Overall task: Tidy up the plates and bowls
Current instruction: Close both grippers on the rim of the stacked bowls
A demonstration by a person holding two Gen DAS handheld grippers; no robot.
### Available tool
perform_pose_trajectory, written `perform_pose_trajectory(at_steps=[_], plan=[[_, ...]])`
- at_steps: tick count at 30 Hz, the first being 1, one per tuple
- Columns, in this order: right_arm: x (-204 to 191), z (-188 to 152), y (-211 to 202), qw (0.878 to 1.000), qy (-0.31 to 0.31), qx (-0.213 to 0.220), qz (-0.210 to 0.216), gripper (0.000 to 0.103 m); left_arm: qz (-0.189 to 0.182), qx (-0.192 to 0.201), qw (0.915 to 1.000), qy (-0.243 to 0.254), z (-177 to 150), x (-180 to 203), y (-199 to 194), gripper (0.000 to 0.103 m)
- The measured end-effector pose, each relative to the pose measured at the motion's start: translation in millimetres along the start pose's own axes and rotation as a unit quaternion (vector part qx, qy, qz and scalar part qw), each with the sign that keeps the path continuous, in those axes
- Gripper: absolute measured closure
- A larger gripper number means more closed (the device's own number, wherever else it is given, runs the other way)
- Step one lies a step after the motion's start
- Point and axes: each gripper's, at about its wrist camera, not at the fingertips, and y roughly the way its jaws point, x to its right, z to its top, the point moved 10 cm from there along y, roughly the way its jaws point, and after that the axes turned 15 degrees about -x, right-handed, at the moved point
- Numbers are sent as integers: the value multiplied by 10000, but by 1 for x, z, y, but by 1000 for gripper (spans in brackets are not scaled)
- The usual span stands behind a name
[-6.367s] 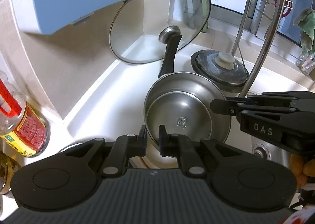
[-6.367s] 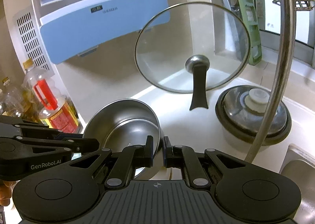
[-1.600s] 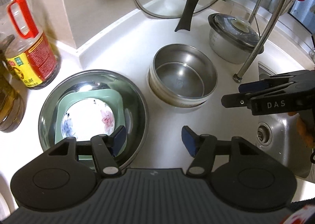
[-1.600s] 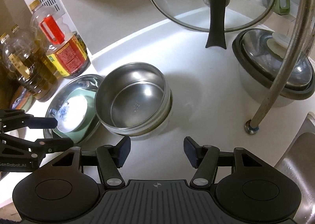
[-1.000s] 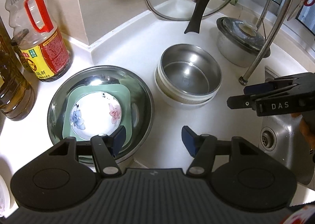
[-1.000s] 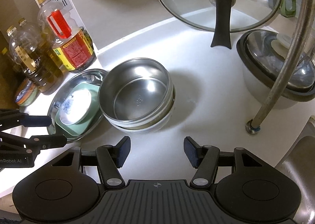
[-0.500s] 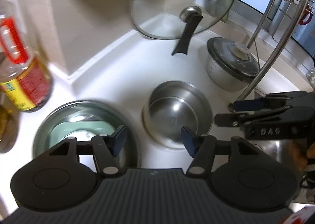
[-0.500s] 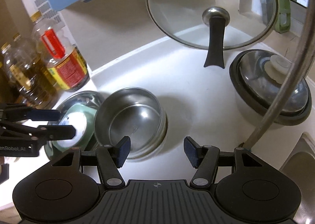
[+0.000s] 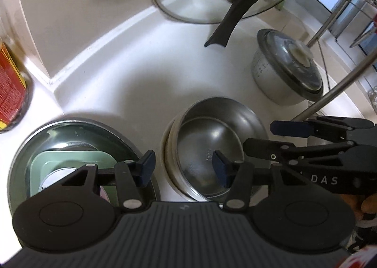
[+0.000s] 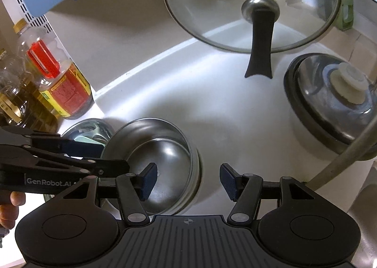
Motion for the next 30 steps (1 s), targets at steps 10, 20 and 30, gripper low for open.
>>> perform_pose_trajectory(at_steps=[10, 20, 30], plan=[[5, 2, 19, 9996, 126, -258, 64, 65, 86, -279, 9996, 62, -2, -3, 20, 66], [11, 2, 25, 9985, 14, -525, -137, 81, 208, -299, 9991, 212, -8, 3, 21, 70], [13, 1, 31, 9963, -105, -823, -227, 81, 125, -396, 9989, 208, -8, 4, 23, 67]])
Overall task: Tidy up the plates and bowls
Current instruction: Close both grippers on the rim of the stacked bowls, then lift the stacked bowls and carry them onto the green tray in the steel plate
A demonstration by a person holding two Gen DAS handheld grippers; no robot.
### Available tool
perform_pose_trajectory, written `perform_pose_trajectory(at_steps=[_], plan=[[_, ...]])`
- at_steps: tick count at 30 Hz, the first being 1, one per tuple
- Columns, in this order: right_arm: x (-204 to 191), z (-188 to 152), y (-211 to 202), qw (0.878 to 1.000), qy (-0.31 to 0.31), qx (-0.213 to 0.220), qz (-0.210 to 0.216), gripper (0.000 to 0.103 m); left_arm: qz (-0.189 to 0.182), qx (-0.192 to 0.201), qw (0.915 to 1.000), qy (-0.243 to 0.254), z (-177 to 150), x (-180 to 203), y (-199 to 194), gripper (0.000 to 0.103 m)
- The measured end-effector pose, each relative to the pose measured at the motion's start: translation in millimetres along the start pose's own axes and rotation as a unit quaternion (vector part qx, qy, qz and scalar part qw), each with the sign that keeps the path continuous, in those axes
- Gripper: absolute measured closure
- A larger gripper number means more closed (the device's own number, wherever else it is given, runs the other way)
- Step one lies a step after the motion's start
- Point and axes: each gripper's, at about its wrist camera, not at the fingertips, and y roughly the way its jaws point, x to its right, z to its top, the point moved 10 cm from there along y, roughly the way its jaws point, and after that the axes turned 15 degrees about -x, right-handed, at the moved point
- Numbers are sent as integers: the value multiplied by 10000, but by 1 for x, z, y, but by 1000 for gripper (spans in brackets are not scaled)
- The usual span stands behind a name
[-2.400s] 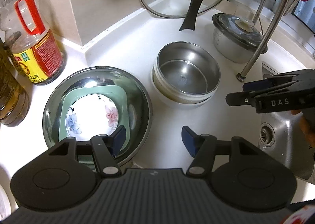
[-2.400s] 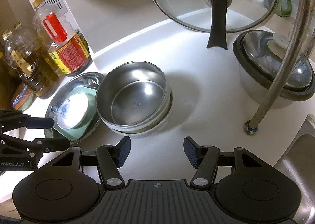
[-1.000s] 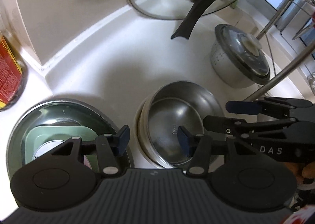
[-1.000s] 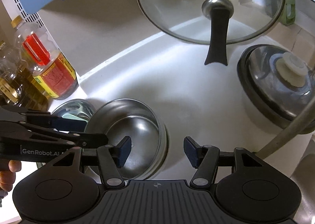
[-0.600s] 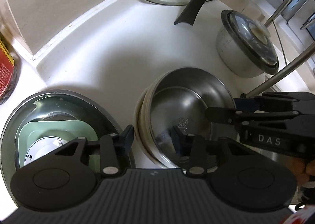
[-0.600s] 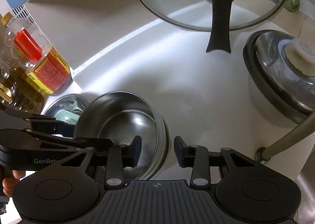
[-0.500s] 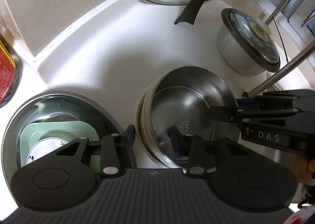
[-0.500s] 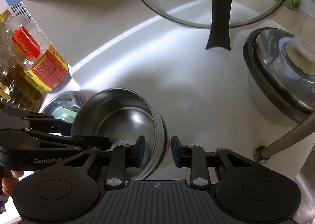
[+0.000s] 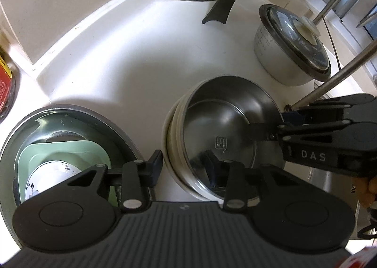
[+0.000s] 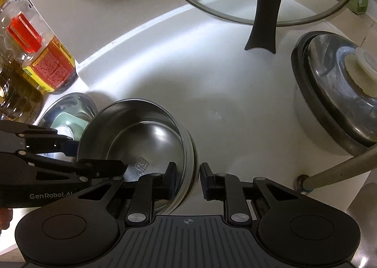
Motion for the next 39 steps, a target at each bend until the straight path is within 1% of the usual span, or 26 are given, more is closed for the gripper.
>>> perform_pose_trajectory(at_steps=[2, 6, 9, 15, 21, 29, 39], plan=[[0, 0, 1, 10000, 21, -5, 26, 81, 19, -4, 10000, -2, 0, 1, 0, 68], [1, 0, 1, 9999, 85, 33, 91, 81, 29, 16, 10000, -40, -1, 1, -1, 71], [4, -1, -1, 9997, 185, 57, 167, 82, 2, 29, 9999, -106, -3, 0, -2, 72], [4, -2, -3, 9998, 123, 52, 152, 82, -35, 36, 9998, -203, -2, -2, -3, 74], [3, -2, -2, 9997, 183, 66, 151, 82, -6, 31, 9998, -190, -2, -2, -3, 74], [2, 0, -3, 9998, 139, 107, 91, 86, 58, 31, 9998, -178, -3, -2, -4, 74], [-3, 4, -8, 9997, 66, 200, 103, 87, 118, 146, 9996, -200, -4, -5, -13, 74]])
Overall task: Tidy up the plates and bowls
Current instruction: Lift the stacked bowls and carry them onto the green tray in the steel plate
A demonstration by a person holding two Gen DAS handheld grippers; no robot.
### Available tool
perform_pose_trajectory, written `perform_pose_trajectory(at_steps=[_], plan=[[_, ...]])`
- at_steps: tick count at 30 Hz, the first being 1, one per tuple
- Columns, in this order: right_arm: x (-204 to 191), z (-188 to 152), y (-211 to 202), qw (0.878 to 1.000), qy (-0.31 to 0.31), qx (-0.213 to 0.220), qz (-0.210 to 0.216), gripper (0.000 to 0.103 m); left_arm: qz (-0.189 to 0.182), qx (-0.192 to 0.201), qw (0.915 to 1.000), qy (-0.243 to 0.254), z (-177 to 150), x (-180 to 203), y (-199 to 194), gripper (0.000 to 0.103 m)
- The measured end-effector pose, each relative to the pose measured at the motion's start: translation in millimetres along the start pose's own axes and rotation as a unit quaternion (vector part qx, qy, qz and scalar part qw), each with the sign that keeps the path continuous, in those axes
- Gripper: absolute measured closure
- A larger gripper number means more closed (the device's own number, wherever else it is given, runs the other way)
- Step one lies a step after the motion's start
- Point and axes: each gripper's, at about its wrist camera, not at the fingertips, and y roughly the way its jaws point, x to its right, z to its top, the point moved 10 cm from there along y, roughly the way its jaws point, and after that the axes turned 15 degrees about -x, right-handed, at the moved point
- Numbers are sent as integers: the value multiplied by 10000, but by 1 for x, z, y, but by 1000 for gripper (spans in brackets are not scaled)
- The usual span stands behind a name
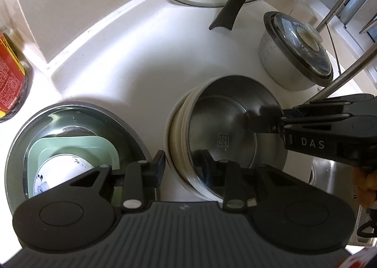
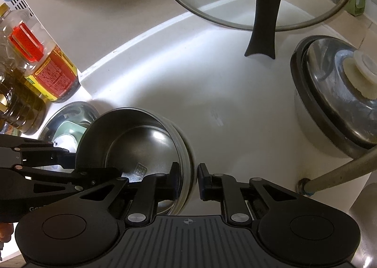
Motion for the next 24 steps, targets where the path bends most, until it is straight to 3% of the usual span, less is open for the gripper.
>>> perform_pose_trajectory(at_steps=[24], plan=[[-29, 19, -20, 9993, -275, 261, -19, 87, 30, 405, 9989, -228, 4, -19, -37, 74]])
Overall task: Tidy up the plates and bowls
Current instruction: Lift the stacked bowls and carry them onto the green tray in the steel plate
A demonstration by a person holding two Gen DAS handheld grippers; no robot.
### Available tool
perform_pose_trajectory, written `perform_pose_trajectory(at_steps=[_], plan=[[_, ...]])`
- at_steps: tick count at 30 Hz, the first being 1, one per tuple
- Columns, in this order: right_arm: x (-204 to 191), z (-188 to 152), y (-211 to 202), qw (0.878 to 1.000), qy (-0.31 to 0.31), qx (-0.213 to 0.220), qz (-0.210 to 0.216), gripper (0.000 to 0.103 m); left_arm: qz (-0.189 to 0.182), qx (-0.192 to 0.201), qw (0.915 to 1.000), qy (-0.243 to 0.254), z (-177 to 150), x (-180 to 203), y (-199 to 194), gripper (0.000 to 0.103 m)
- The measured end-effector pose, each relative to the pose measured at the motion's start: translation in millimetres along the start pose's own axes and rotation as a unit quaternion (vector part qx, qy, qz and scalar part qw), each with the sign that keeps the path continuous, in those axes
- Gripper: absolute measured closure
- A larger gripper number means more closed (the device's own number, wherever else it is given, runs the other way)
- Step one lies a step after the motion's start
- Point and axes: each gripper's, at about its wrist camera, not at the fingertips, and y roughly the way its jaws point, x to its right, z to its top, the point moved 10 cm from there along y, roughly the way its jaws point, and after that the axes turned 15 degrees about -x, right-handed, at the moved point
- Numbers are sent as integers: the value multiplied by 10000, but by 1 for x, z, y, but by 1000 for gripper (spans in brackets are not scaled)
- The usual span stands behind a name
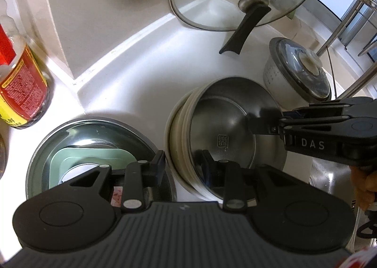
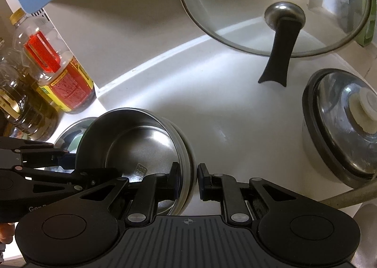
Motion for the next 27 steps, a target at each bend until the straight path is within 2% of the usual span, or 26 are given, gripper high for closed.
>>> perform_pose_trajectory(at_steps=[14, 27], plan=[[-47, 22, -6, 9989, -454, 91, 120, 87, 210, 260, 9986, -406, -9, -37, -30, 74], [-116, 22, 19, 9931, -1112, -154, 332, 87, 438, 271, 9931, -1058, -49, -95, -47, 74]])
